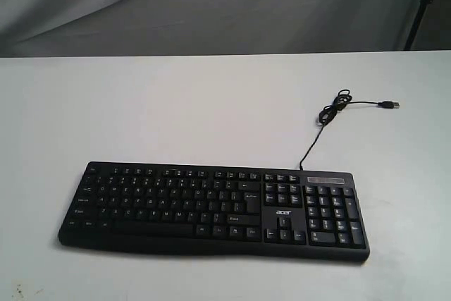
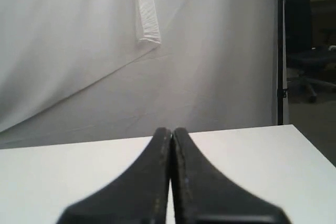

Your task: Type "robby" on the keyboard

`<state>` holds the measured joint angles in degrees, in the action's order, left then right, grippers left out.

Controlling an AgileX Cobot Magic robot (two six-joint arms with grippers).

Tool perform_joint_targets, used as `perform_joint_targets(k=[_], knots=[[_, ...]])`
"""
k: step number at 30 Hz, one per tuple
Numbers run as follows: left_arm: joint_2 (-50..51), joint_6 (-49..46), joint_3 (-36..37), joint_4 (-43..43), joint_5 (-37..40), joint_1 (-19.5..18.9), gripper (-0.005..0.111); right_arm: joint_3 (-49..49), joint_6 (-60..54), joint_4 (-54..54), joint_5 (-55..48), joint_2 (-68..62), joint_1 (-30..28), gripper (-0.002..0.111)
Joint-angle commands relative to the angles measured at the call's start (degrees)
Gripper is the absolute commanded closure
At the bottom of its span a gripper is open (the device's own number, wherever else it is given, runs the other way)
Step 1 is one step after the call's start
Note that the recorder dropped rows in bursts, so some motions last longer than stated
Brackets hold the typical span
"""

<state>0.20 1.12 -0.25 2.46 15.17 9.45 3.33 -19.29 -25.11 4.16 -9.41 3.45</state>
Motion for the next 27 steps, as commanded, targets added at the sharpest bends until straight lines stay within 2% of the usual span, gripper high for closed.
perform_joint_targets(k=[1, 5, 10, 13, 16, 27], knots=[[-0.2, 0.2, 0.2, 0.3, -0.3, 0.4, 0.107, -3.3, -0.4, 2.0, 0.6, 2.9, -0.3, 0.108], [-0.2, 0.2, 0.2, 0.3, -0.3, 0.4, 0.107, -3.3, 0.6, 1.8, -2.3, 5.0, -0.3, 0.108], [-0.2, 0.2, 0.2, 0.3, -0.3, 0.4, 0.107, -3.3, 9.0, 1.0, -2.2, 7.7, -0.3, 0.108], [-0.2, 0.2, 0.2, 0.3, -0.3, 0.4, 0.107, -3.3, 12.6, -3.0, -2.2, 8.9, -0.3, 0.108], [-0.2, 0.2, 0.2, 0.3, -0.3, 0.4, 0.107, -3.3, 12.7, -7.2, -2.0, 9.4, -0.3, 0.108], [-0.2, 0.2, 0.2, 0.3, -0.3, 0.4, 0.107, -3.3, 15.5, -9.0, -1.2, 9.4, -0.3, 0.108]])
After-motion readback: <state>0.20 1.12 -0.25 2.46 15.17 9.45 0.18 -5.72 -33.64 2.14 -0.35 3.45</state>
